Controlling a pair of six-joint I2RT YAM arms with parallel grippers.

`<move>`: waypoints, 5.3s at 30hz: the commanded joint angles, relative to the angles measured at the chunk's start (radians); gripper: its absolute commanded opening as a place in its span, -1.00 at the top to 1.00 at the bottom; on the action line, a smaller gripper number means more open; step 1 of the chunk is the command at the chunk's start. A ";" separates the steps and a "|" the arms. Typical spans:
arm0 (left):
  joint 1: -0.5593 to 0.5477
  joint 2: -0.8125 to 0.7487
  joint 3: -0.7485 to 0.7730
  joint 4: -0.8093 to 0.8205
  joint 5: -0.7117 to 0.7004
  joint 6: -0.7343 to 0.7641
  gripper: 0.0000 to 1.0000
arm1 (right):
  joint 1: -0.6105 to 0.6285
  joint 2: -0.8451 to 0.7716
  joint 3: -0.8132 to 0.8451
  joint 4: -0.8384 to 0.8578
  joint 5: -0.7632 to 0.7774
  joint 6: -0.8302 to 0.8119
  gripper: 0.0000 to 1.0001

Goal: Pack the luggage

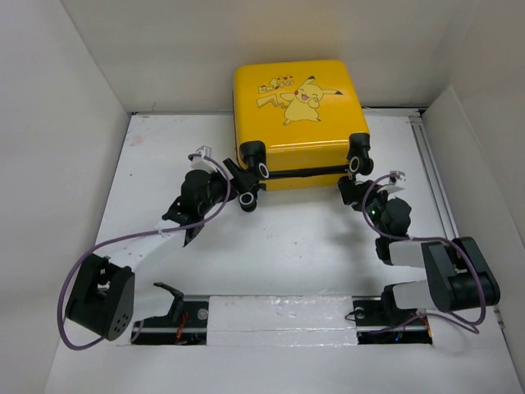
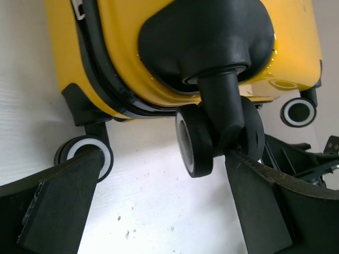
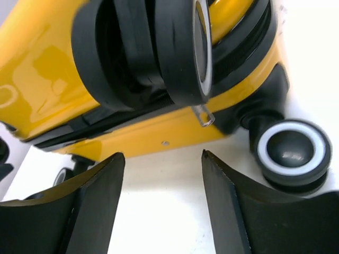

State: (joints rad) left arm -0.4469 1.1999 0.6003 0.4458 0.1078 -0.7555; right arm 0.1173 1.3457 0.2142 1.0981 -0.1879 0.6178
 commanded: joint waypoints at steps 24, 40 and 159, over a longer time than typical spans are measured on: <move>-0.009 0.090 0.062 0.252 0.136 -0.016 -0.46 | -0.093 0.417 0.152 0.629 -0.146 0.022 -0.02; -0.018 0.061 0.062 0.252 0.145 -0.007 -0.40 | -0.165 0.326 0.066 0.697 -0.152 0.043 -0.27; -0.036 0.104 0.107 0.323 0.208 -0.025 1.00 | 0.050 0.213 0.372 -0.006 0.041 -0.260 0.76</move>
State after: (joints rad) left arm -0.4915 1.3521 0.6811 0.6460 0.3103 -0.8131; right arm 0.1520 1.5349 0.5316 0.8433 -0.0425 0.3851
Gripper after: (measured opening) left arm 0.270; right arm 0.154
